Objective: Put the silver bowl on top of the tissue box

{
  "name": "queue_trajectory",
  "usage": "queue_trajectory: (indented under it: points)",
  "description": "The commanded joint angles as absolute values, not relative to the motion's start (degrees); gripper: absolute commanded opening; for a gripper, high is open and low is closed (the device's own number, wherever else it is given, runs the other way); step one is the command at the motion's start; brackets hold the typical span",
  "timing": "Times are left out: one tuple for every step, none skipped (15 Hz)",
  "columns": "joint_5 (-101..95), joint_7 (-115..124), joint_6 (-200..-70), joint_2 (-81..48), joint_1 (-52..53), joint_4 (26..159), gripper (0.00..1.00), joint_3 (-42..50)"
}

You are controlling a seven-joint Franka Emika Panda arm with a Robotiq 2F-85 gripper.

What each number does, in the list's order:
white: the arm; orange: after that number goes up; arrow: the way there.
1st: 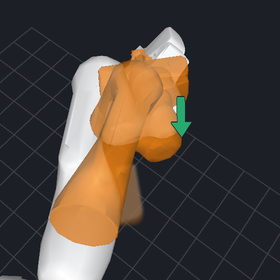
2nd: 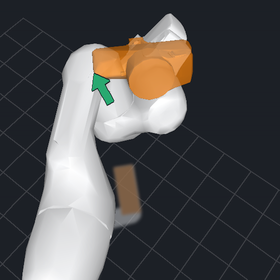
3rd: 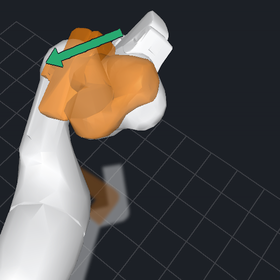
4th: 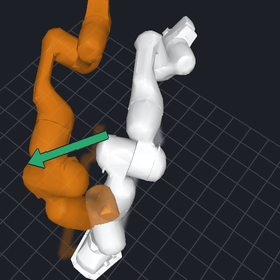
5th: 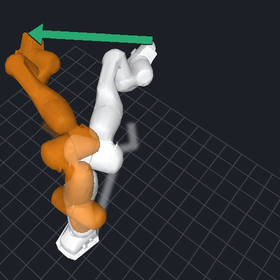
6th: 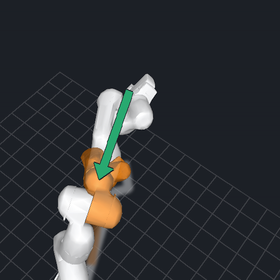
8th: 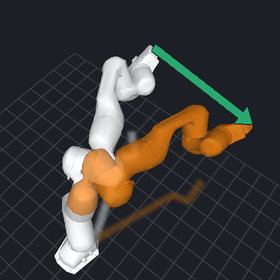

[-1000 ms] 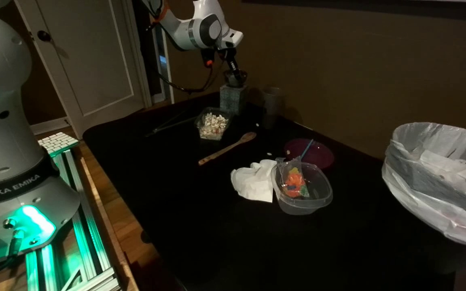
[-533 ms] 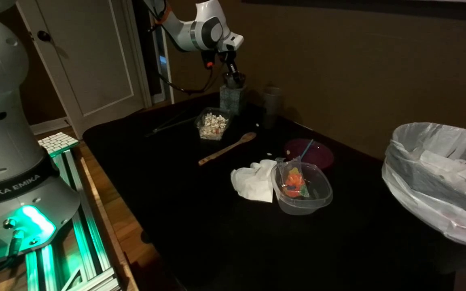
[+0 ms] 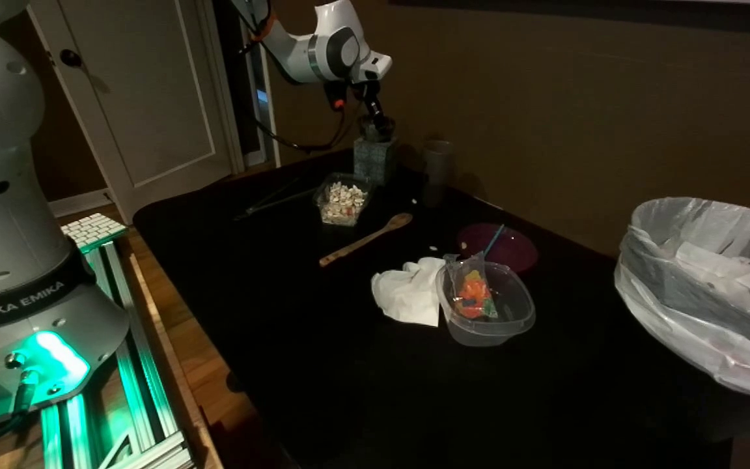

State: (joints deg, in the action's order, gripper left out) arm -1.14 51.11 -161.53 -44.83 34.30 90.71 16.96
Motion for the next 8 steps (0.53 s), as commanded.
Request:
queue_trajectory:
  points:
    - [-6.44,52.66,-158.69,-41.12,37.06,93.12,0.79,19.77]
    - [-7.95,52.29,-159.06,-39.08,37.87,95.05,0.88,20.43]
    - [-9.94,52.29,-158.91,-37.32,39.13,96.7,0.94,21.72]
    - [-12.07,51.59,-159.91,-34.82,40.09,99.53,0.99,22.48]
    - [-14.7,50.28,-160.95,-32.7,40.88,101.92,1.0,23.02]
    - [-17.51,48.86,-163.26,-30.38,41.3,104.79,1.0,23.36]
    - [-14.67,51.06,-161.2,-36.34,38.39,96.65,0.99,20.99]
    - [-16.44,50.78,-161.32,-34.23,38.89,98.7,1.0,21.22]
